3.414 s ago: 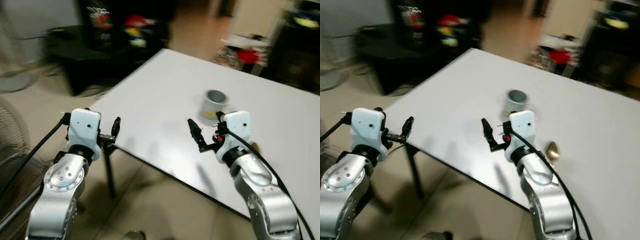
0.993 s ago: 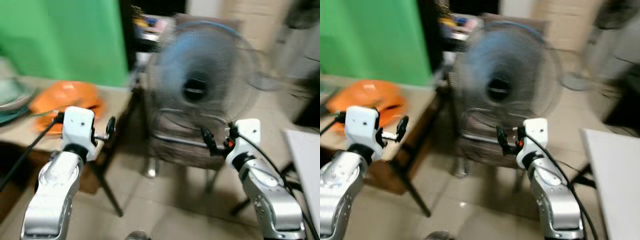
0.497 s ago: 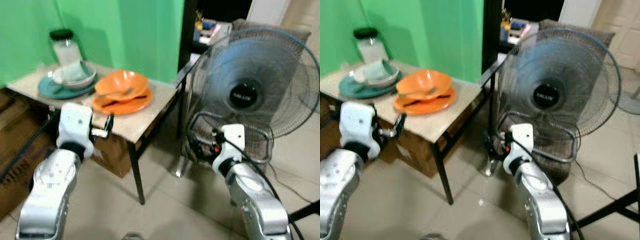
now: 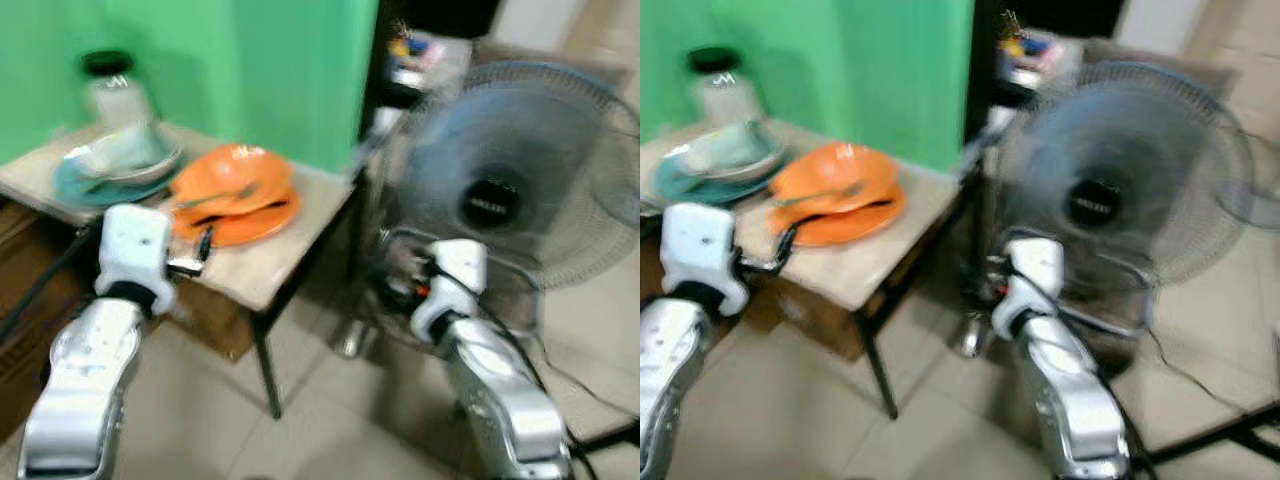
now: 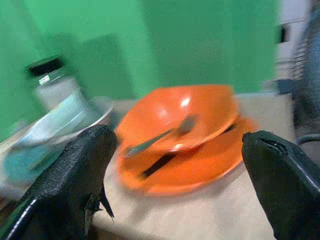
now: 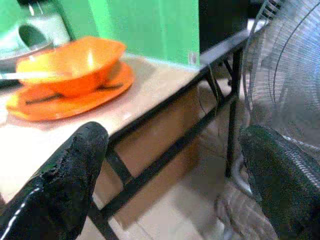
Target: Setting the table
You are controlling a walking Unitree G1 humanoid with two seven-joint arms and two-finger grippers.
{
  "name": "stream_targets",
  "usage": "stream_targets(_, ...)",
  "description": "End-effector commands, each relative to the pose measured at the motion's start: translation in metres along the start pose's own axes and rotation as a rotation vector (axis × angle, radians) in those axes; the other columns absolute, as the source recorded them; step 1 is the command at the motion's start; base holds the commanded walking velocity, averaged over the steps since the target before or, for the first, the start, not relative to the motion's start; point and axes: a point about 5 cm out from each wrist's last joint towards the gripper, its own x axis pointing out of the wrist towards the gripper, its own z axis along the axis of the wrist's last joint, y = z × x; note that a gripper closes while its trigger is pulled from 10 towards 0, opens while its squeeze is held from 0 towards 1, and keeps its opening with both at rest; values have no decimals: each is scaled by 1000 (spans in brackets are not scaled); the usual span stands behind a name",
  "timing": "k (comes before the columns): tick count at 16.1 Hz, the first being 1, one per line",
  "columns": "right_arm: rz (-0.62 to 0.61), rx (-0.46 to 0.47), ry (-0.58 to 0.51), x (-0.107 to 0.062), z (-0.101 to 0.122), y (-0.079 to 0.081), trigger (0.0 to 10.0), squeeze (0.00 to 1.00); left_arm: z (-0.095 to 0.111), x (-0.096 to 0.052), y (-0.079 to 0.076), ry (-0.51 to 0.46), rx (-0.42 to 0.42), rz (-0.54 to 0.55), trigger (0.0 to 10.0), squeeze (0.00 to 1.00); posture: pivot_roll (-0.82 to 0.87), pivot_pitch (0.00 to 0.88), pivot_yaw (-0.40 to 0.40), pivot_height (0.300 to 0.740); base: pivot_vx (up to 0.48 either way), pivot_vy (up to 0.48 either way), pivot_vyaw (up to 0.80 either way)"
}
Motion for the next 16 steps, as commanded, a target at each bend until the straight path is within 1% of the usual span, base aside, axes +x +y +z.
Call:
stream_targets(1,-53,-13,13,-5,-2,-15,10000,0,3,0,-10,-12,-12,-39,10000,0,223,0,-1,740,382,0,0)
stream_targets(4,-51,-14,6,-3,-1,-14,10000,0,3,0,-10,-9,-12,-42,10000,0,228,0,-4,740,373,0,0)
stream_targets(7,-78,-11,-31,-3,4,-14,10000,0,1,2,-11,-4,-12,-60,10000,0,215,0,4,740,343,0,0)
stream_targets(8,-109,-22,-50,-5,6,-17,10000,0,0,3,-17,-11,-21,-96,10000,0,205,0,10,740,0,0,0)
stream_targets(10,-154,-32,-79,-7,9,-23,10000,0,-2,4,-24,-7,-28,-129,10000,0,188,0,21,740,0,0,0)
stream_targets(11,-183,-58,-96,-9,13,-28,10000,0,-5,4,-28,-2,-53,-147,10000,0,158,0,26,740,0,0,-400)
stream_targets(12,-180,-73,-93,-12,14,-30,10000,0,-8,3,-30,0,-71,-148,10000,0,143,0,15,740,0,0,-800)
stream_targets(15,-163,-84,-65,-16,11,-33,10000,0,-11,-4,-32,4,-81,-128,10000,0,157,0,-27,740,0,285,-748)
stream_targets(16,-158,-79,-56,-17,9,-35,10000,0,-10,-6,-32,1,-76,-119,10000,0,166,0,-38,740,0,382,0)
